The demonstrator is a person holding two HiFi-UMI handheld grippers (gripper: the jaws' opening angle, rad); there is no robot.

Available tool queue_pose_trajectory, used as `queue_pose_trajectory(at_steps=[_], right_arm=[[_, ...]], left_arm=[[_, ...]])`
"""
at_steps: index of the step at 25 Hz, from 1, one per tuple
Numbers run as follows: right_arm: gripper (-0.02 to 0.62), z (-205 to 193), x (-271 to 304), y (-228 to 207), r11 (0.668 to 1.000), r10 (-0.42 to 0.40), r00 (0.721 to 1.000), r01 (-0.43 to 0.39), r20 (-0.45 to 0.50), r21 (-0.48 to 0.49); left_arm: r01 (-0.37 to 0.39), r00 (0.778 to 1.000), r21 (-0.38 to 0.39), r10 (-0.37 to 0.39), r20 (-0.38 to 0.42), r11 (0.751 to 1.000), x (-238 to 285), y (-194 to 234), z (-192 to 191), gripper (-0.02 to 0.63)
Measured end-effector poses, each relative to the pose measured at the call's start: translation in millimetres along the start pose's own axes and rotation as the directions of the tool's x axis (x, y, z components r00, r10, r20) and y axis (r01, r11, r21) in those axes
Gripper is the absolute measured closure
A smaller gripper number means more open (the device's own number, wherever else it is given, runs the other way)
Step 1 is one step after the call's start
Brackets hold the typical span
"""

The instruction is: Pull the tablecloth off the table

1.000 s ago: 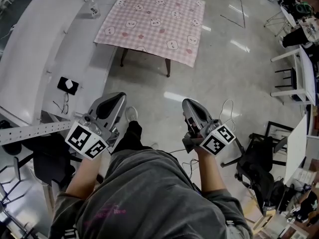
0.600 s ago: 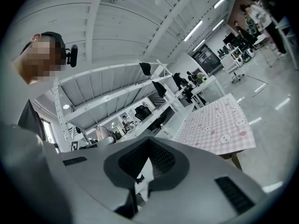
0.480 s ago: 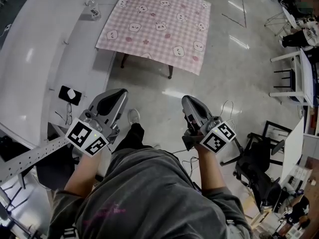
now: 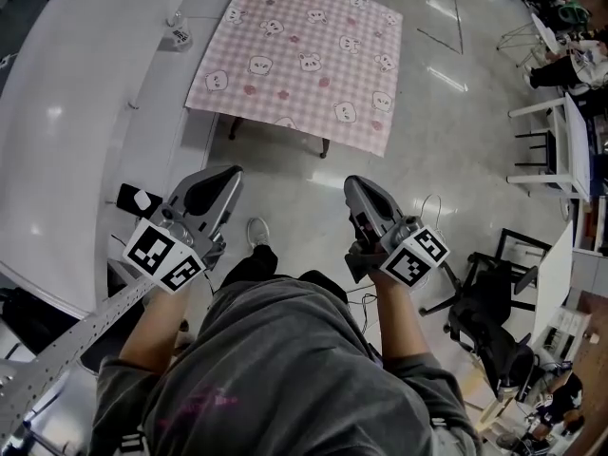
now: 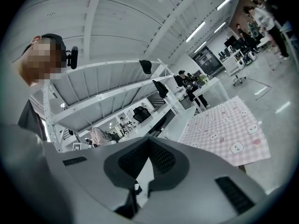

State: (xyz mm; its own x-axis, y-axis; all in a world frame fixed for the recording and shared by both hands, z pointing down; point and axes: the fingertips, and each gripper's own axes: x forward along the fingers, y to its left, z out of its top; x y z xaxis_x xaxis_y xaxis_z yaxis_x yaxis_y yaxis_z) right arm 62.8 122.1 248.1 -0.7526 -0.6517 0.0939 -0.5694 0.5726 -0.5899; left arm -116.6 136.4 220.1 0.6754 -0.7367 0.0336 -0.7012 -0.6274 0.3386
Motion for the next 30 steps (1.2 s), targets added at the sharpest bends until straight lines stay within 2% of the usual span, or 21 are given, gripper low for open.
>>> queue_pose_trajectory(at_steps=[8, 15, 24, 30], right_arm=[[0.600, 11, 24, 3, 0.999, -0.025, 1.000, 0.025, 0.001, -0.039], [0.600, 14, 37, -9, 0.999, -0.040, 0.999, 0.040, 0.007, -0.035], [0.600, 2, 58, -52, 0.998, -0.048, 0.999, 0.049, -0.013, 0.031], [0.600, -16, 84, -92, 0.995, -0.040, 0.997, 0.046, -0.067, 0.084]], left_arm=[[-0.001, 1.000, -0.012, 0.001, 0.018, 1.000, -1, 25, 6, 0.606], [-0.014, 1.000, -0.026, 0.014, 0.004, 1.000, 4, 41, 1, 0.606], [-0.043, 0.999, -0.044, 0.041, -0.036, 0.998, 30, 73, -19, 0.606], [-0.097, 0.993, -0.079, 0.091, -0.073, 0.992, 53, 106, -50, 0.604]])
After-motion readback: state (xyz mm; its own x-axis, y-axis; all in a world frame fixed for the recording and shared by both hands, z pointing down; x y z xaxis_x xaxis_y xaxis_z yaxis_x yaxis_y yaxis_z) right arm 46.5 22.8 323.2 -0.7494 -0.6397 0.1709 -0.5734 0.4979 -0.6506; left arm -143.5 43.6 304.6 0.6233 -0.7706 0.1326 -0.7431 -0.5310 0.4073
